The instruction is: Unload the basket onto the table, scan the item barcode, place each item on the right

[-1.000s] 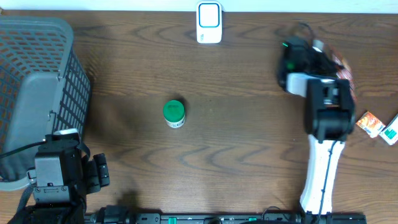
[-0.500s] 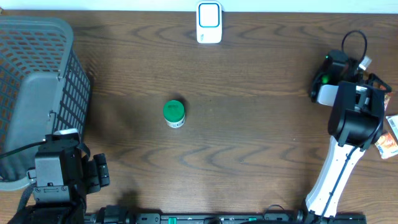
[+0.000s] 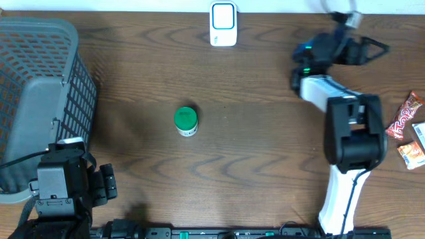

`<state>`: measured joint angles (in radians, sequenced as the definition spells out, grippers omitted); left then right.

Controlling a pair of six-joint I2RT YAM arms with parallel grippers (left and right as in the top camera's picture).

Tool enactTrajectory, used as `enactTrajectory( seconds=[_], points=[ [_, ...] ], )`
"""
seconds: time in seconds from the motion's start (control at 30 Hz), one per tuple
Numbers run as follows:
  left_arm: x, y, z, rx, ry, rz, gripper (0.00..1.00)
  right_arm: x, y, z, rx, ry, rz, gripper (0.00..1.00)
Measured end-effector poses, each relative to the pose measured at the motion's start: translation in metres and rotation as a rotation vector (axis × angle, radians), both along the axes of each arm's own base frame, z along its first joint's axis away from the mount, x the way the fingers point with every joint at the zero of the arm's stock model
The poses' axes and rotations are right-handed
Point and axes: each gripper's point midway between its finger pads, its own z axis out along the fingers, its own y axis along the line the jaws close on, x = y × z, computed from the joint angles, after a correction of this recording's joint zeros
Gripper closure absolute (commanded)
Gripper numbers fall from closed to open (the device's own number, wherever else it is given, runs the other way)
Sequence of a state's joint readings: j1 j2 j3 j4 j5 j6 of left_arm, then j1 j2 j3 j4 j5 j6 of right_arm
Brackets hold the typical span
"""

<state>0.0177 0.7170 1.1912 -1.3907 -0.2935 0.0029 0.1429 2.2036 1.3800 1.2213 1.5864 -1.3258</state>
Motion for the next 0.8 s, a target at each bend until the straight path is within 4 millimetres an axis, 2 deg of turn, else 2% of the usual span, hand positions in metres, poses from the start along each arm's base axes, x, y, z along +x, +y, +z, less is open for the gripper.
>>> enactTrajectory(
  seconds=[0.13,0.2,0.23,0.27,0.3,0.43,0.5,0.57,0.7,0.8],
  points=[
    [0.000,0.000,0.000,0.000,0.000,0.000,0.02,0.011,0.073,-0.002,-0.003,0.017,0.152,0.01],
    [0.000,0.000,0.000,0.000,0.000,0.000,0.02,0.012,0.111,0.003,0.003,-0.006,0.229,0.01],
    [0.000,0.000,0.000,0.000,0.000,0.000,0.02,0.013,0.127,0.008,0.009,-0.024,0.261,0.01],
    [0.000,0.000,0.000,0.000,0.000,0.000,0.02,0.012,0.154,0.017,0.023,-0.065,0.316,0.01],
    [0.000,0.000,0.000,0.000,0.000,0.000,0.02,0.011,0.162,0.021,0.026,-0.073,0.334,0.01],
    [0.000,0.000,0.000,0.000,0.001,0.000,0.02,0.004,0.223,0.050,0.052,-0.122,0.455,0.01],
    [0.000,0.000,0.000,0.000,0.000,0.000,0.02,0.001,0.241,0.061,0.062,-0.137,0.490,0.01],
    [0.000,0.000,0.000,0.000,0.000,0.000,0.02,0.001,0.248,0.074,0.079,-0.173,0.503,0.01],
    [0.000,0.000,0.000,0.000,0.001,0.000,0.02,0.009,0.246,0.112,0.113,-0.264,0.488,0.01],
    [0.000,0.000,0.000,0.000,0.001,0.000,0.02,0.022,0.248,0.140,0.084,-0.237,0.494,0.01]
  ],
)
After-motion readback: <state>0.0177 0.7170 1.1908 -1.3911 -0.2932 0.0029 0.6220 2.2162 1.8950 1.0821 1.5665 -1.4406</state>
